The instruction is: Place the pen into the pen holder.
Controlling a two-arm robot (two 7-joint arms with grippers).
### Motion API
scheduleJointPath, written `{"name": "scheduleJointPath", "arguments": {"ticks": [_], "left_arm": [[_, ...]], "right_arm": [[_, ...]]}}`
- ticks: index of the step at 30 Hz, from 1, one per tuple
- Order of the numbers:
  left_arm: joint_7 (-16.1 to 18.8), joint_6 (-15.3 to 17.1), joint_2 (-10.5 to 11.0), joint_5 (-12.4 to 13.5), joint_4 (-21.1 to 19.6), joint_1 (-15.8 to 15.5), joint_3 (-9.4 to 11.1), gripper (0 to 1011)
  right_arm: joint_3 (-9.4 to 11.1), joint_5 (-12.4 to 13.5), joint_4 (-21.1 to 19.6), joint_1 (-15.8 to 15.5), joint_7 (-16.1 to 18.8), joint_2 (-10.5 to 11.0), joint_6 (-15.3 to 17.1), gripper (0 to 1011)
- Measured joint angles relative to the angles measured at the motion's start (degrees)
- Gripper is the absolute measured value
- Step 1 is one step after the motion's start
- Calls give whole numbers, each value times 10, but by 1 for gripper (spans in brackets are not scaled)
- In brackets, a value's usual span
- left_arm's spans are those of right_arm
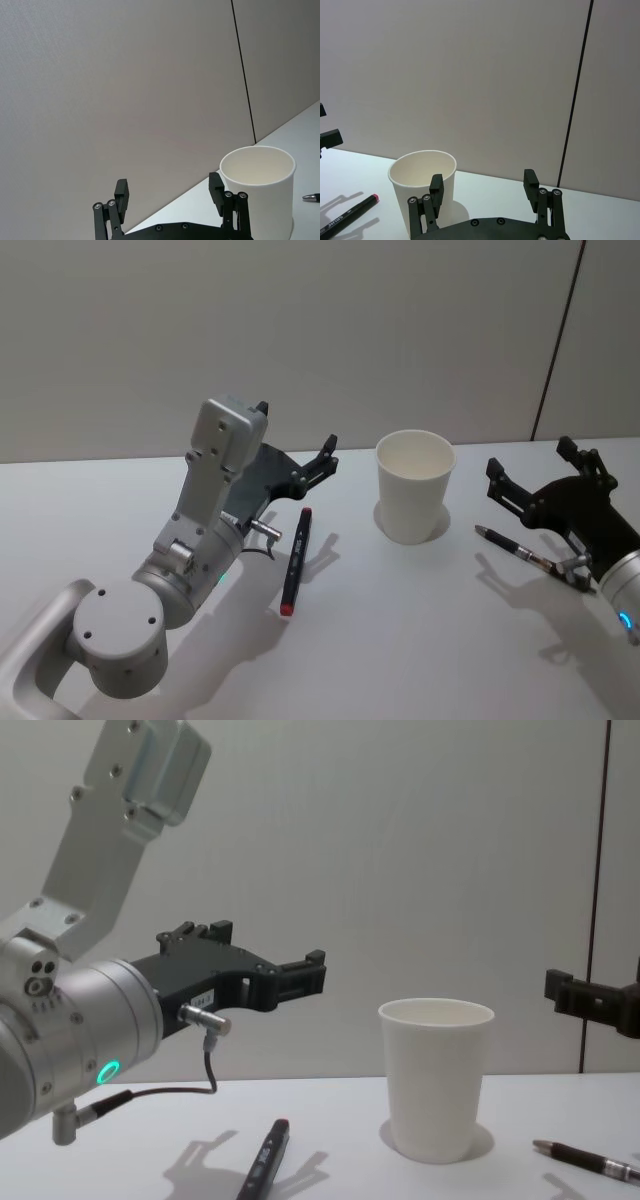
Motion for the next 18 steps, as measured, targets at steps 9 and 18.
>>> {"name": "scheduleJointPath", "arguments": {"ticks": [9, 18], "left_arm": [[0, 0, 0, 0, 0, 0, 0, 998], [0, 0, 0, 0, 0, 0, 0, 998]], "right_arm": [[0, 0, 0, 0, 0, 0, 0, 1001], [0, 0, 0, 0, 0, 0, 0, 1001]]}}
